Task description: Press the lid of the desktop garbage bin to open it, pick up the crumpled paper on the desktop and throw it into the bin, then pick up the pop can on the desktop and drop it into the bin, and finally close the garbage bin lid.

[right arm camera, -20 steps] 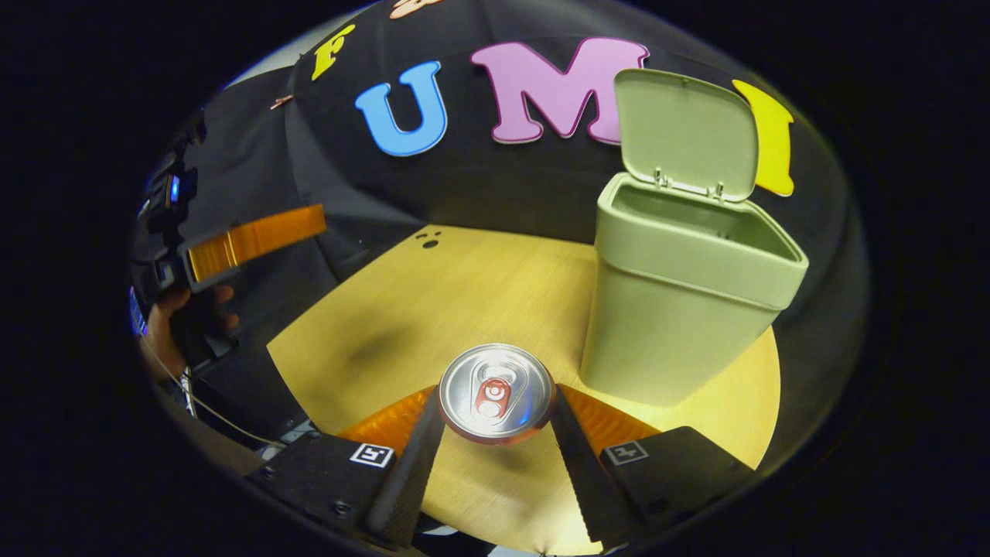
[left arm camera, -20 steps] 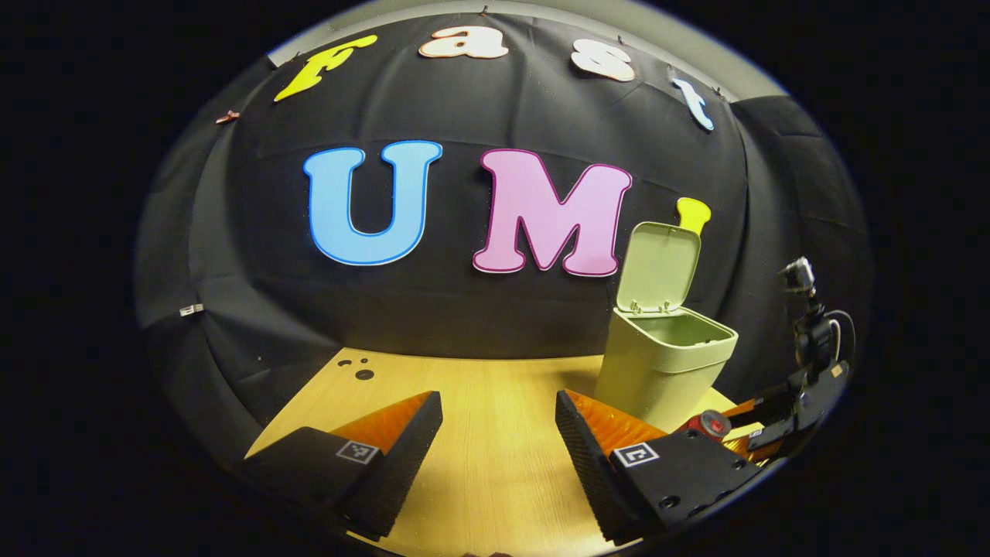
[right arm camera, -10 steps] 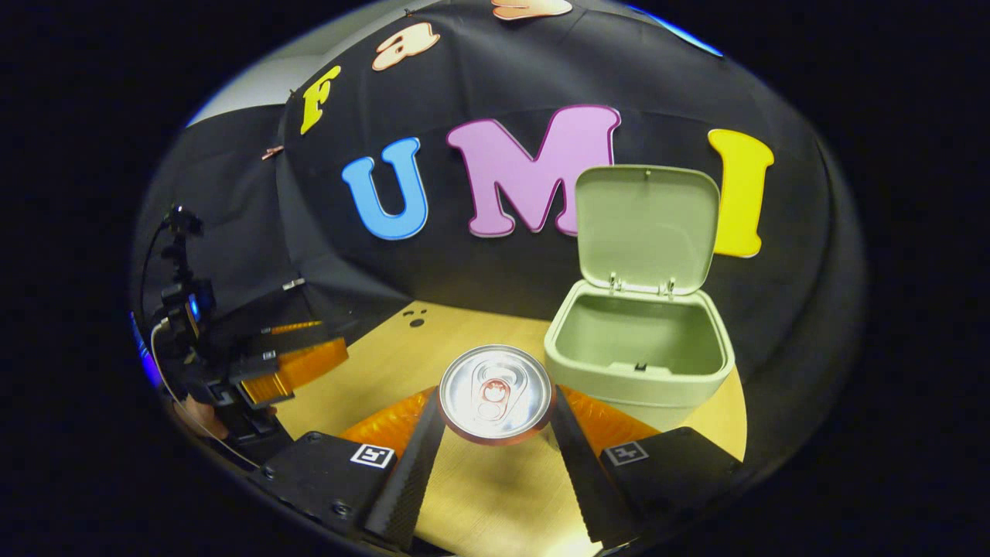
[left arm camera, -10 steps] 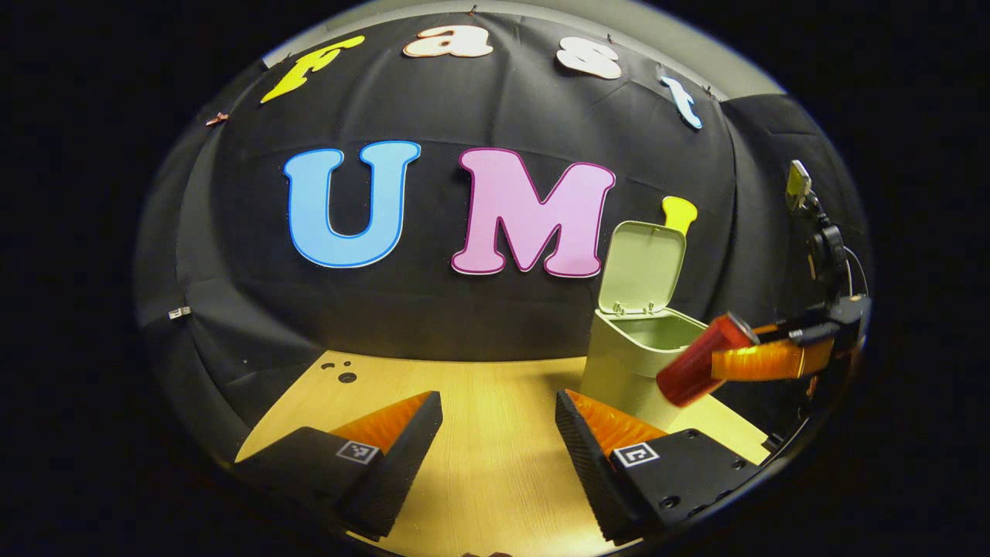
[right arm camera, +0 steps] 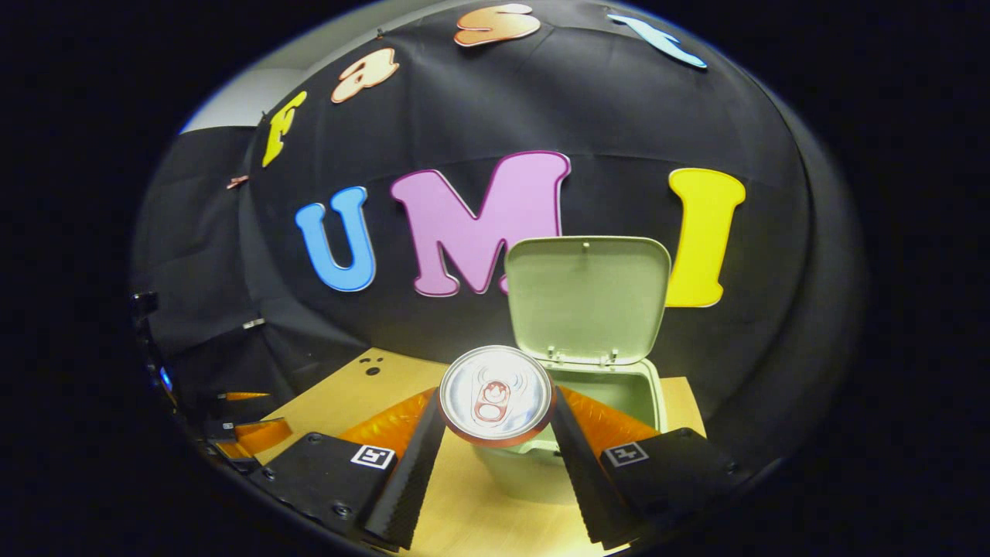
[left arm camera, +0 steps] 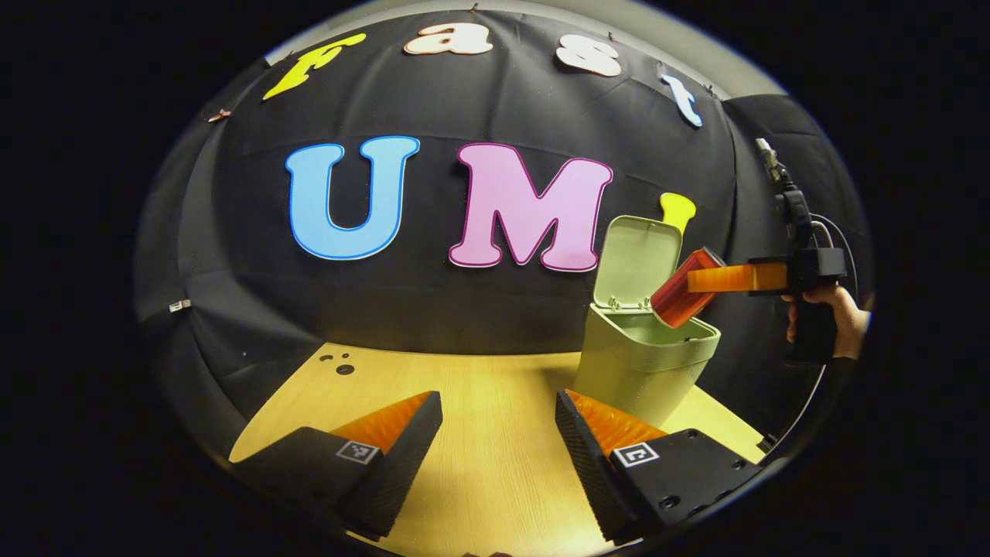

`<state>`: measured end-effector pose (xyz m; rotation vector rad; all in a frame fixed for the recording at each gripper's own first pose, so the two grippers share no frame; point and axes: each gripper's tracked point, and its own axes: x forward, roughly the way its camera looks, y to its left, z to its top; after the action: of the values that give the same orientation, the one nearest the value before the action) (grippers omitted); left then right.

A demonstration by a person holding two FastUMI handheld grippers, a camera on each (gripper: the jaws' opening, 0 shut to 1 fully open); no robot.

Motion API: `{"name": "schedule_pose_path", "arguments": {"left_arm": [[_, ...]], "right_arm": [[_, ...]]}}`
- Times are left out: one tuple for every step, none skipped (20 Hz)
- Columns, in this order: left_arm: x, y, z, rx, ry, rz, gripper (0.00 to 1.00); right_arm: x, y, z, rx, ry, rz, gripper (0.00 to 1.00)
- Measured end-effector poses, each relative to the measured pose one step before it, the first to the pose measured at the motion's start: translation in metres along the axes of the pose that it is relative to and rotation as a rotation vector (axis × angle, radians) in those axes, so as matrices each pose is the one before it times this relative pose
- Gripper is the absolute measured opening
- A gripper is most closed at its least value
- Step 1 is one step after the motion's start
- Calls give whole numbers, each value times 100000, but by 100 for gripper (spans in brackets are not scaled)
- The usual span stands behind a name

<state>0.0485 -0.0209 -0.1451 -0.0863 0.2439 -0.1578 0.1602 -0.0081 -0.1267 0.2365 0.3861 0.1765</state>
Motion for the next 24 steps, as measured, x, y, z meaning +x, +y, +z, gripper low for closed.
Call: {"name": "schedule_pose_path", "arguments": {"left_arm": [[44,4,4,-87,-57,241,94],[-85,48,18,-63,28,276,94],[-93,119,-25,-79,-42,309,94],[-90,55,70,-91,-49,230,94],[-44,66,30,-37,-11,323,94],[46,157,-67,-48,65,373,94],[-16,106,25,-120,56,337,94],[34,136,-17,-136,72,324,94],[-81,111,50,-91,17,255,95],[-10,66,99,-14,-119,256,94],[-80,161,18,9,-181,383,94],[7,141,-15,-49,-1,224,95],[8,138,-8,-82,48,298,94],[-26,179,-8,-143,7,272,94],[-11,126,63,-188,-39,203,94],[-5,124,24,-235,59,183,94],[12,139,53,-145,94,242,94],[14,170,-46,-128,91,336,94],[-10,85,36,-143,73,58,94],[55,-17,-78,-85,38,97,94],[-31,43,94,-79,50,30,94],[55,-22,-113,-25,58,-91,94],[13,70,40,170,-46,-46,94],[-9,54,106,126,-101,-3,94]], "right_arm": [[795,-1258,-626,37,2308,-3745,82],[794,-1400,-853,-254,3136,-4295,82],[928,-975,-667,335,2531,-3285,82],[770,-273,-451,1487,2054,-373,82],[670,126,-338,1566,1175,224,82],[634,-192,-377,883,1147,-204,82],[535,-156,-365,393,1565,-453,83],[465,-254,-411,271,1557,-701,83],[415,-151,-238,344,824,-878,83],[342,-34,-205,272,514,-318,83],[250,67,-126,145,420,-105,83],[176,127,-176,172,560,216,83],[35,-20,-140,275,498,299,83],[21,15,-138,214,383,254,83],[13,39,-108,185,399,247,84],[91,63,-116,70,319,157,84],[77,28,-173,-21,502,240,84],[70,18,-259,49,660,-74,84],[60,69,-160,195,378,98,84],[22,15,-57,200,274,-311,84],[-12,84,-17,258,194,-151,76],[-32,23,7,465,-55,-162,82],[-105,29,69,499,-215,-26,81],[-102,-66,237,155,-1181,88,82]]}}
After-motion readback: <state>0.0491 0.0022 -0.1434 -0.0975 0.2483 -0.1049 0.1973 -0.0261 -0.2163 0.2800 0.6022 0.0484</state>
